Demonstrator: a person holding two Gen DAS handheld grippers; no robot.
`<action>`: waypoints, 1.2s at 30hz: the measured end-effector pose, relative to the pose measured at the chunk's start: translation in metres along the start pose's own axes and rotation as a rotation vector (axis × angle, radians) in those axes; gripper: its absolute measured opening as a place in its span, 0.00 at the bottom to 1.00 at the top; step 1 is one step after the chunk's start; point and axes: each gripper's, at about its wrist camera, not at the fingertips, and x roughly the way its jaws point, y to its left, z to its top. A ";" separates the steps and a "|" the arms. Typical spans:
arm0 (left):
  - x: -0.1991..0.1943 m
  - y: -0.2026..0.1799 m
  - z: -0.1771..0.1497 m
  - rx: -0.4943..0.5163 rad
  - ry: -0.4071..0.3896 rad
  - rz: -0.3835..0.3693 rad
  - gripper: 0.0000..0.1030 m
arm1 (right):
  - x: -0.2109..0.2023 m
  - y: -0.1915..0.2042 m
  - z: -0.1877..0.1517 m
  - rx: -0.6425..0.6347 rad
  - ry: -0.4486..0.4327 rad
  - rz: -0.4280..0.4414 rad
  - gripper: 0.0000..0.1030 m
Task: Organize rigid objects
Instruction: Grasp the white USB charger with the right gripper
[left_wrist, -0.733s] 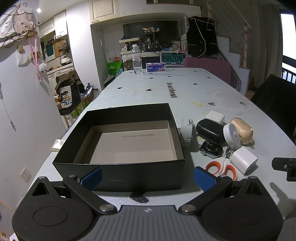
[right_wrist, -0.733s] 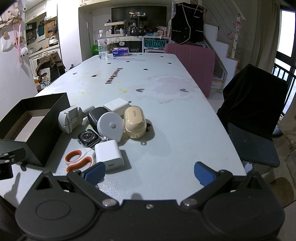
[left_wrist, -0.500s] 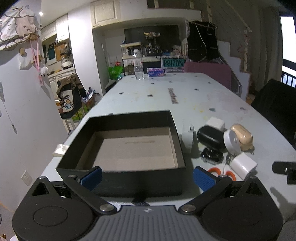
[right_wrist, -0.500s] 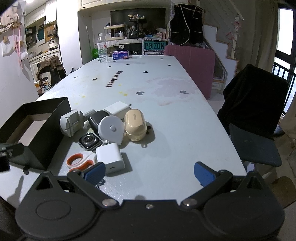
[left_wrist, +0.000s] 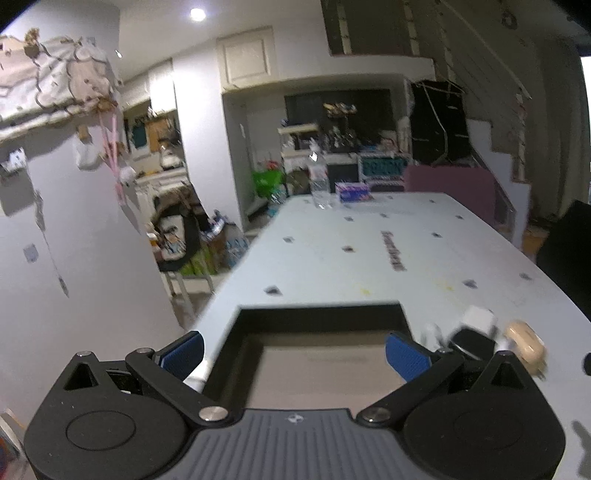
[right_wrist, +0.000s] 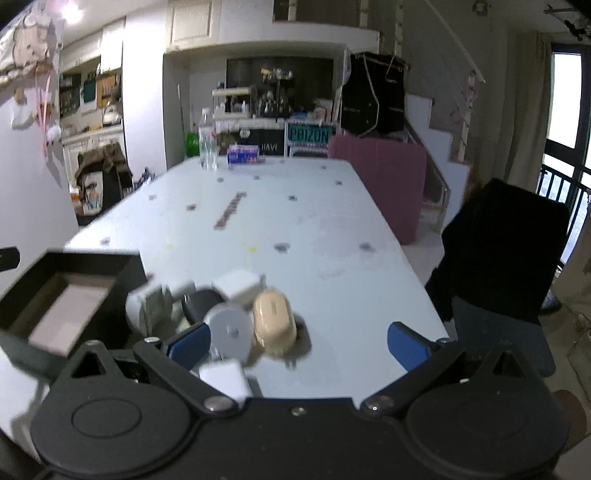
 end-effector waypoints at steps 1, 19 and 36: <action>0.002 0.004 0.004 -0.001 -0.013 0.008 1.00 | 0.000 0.001 0.005 0.006 -0.016 -0.002 1.00; 0.072 0.072 0.008 -0.111 0.151 0.101 1.00 | 0.042 0.005 0.016 0.062 0.009 0.084 1.00; 0.097 0.087 -0.037 -0.127 0.327 0.008 0.12 | 0.048 0.004 -0.012 0.056 0.124 0.246 0.68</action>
